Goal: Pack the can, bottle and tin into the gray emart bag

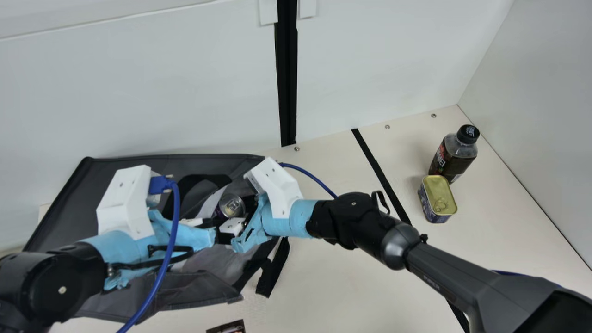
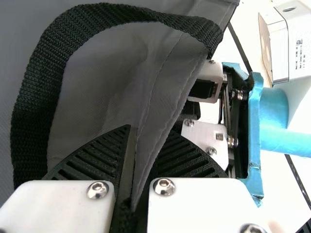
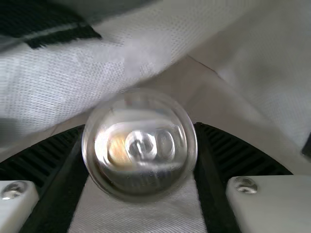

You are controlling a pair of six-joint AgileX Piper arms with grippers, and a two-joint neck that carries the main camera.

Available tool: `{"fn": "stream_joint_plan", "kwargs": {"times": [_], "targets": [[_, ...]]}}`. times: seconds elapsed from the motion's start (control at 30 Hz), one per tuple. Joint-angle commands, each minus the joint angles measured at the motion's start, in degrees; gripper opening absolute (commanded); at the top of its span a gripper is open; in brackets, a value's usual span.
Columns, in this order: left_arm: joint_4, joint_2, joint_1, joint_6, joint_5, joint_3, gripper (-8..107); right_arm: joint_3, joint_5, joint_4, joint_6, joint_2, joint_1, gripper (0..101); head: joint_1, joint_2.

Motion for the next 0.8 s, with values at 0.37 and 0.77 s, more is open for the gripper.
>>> {"fn": "stream_joint_plan", "kwargs": {"times": [0.37, 0.77], "targets": [[0.0, 0.0, 0.0, 0.0, 0.0, 0.0, 10, 1.5, -1.2, -1.5, 0.9, -2.7, 0.0, 91, -1.4, 0.0], [0.0, 0.0, 0.0, 0.0, 0.0, 0.0, 10, 4.3, -2.2, -5.0, 3.2, -7.7, -1.6, 91, -1.4, 0.0]]}}
